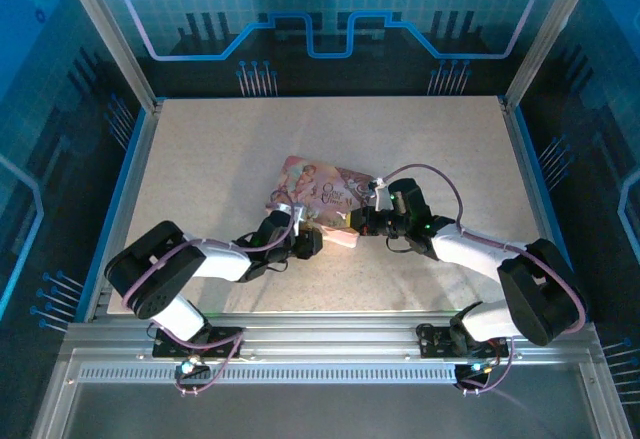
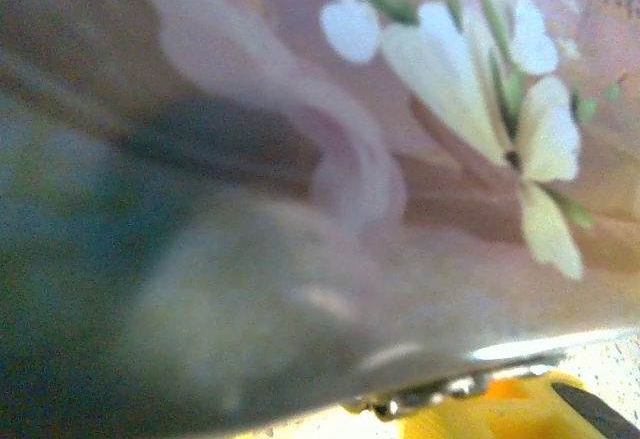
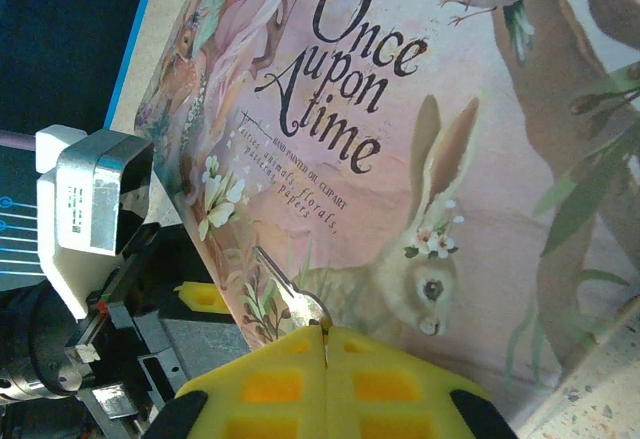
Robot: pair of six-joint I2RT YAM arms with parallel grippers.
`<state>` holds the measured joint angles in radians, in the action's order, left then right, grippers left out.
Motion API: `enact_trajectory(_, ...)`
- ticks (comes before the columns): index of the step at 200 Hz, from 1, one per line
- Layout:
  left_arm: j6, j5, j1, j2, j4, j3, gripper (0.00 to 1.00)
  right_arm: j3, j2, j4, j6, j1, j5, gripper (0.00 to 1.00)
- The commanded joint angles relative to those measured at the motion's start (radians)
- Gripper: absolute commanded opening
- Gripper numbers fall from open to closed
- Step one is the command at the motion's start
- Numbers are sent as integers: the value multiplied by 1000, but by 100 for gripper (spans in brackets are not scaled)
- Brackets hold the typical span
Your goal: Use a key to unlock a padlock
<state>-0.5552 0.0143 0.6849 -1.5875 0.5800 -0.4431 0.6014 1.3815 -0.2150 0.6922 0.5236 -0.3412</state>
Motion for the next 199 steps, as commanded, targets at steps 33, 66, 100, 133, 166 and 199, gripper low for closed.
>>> enact_trajectory(33, -42, -25, 11, -26, 44, -40, 34, -23, 28, 74, 10, 21, 18, 2)
enact_trajectory(66, -49, -32, 11, -18, 49, -33, 30, -22, 27, 74, 9, 24, 17, 2)
enact_trajectory(100, -61, -21, 10, -5, 57, -30, 27, -19, 24, 70, 0, 24, 12, 2)
enact_trajectory(133, -82, -7, 9, 17, 41, -34, 27, 1, -29, 86, -60, 24, 20, 2)
enact_trajectory(166, -107, 14, 11, 54, 12, -40, 27, 1, -128, 126, -138, 23, 71, 2)
enact_trajectory(199, -141, 45, 11, 81, -26, -59, 27, -45, -211, 134, -190, 32, 90, 2)
